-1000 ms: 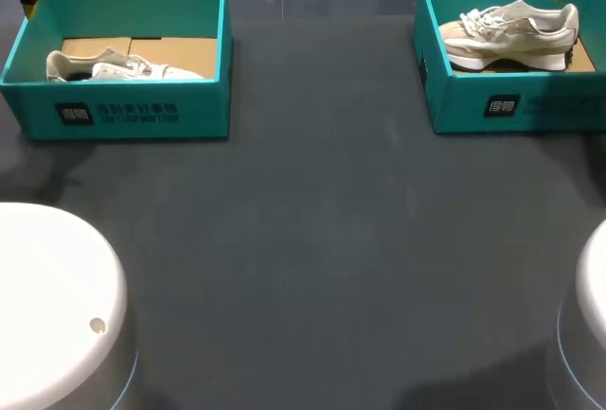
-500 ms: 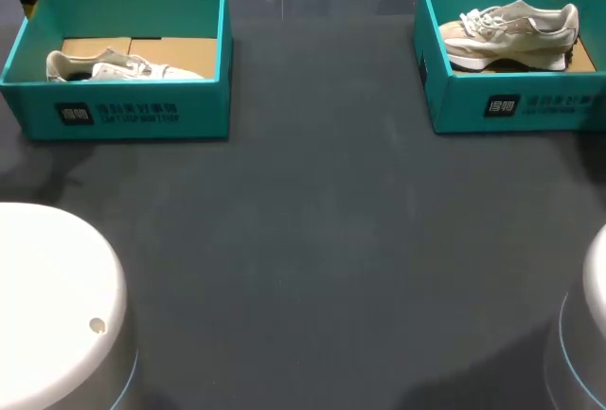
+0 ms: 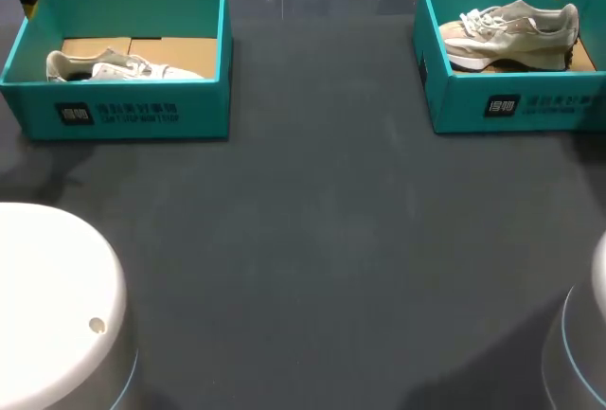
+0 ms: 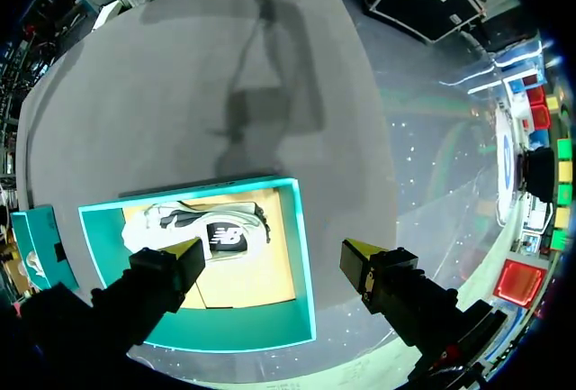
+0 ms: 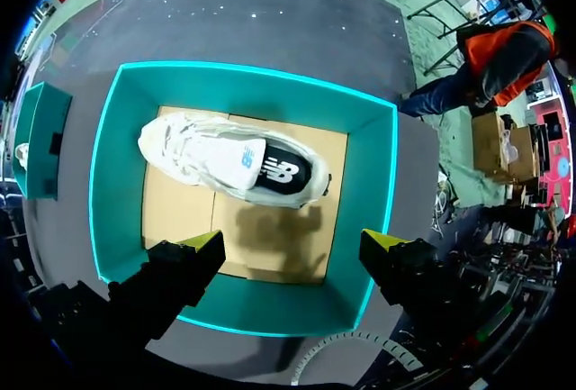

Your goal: Take the shoe out of the shoebox, open the shoe tongue, remove and reinsert the insole, then place the shoe into the shoebox

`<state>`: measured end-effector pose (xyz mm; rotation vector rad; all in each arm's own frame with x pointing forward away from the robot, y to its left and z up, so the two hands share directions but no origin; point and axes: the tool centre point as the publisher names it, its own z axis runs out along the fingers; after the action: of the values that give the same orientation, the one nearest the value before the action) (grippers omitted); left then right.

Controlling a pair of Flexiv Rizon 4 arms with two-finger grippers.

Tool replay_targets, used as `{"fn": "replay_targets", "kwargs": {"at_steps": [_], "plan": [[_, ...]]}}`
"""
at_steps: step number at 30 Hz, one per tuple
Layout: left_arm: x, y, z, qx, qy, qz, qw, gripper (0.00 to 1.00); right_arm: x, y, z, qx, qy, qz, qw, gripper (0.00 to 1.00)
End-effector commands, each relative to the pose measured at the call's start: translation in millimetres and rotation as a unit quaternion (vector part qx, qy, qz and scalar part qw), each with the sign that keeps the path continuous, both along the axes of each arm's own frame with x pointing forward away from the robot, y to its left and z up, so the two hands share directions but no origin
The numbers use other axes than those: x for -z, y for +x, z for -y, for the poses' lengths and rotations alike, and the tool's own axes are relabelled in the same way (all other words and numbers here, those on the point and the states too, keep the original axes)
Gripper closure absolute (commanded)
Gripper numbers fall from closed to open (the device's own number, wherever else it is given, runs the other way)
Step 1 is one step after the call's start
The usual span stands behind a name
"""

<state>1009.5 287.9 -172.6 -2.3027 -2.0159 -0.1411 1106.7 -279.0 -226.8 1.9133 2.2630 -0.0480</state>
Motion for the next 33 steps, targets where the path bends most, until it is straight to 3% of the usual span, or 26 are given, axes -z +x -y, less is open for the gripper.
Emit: {"fn": "replay_targets", "kwargs": {"at_steps": [1,12,19,23,33], "plan": [[0,-1.0,-1,0.001,0.0,0.001,1.0,0.0,11,13.1,6,0.007,0.004,-0.005,1.0,0.0],[0,-1.0,-1,0.001,0.0,0.001,1.0,0.0,38,23.7,17,0.056,-0.006,-0.004,0.998,0.0],[0,-1.0,-1,0.001,0.0,0.001,1.0,0.0,57,29.4,19,0.076,-0.009,-0.005,0.997,0.1],[0,-1.0,-1,0.001,0.0,0.001,1.0,0.0,65,32.1,21,0.089,-0.004,-0.004,0.996,0.22],[0,-1.0,-1,0.001,0.0,0.001,1.0,0.0,76,39.0,31,0.129,-0.02,0.003,0.991,0.2]]}}
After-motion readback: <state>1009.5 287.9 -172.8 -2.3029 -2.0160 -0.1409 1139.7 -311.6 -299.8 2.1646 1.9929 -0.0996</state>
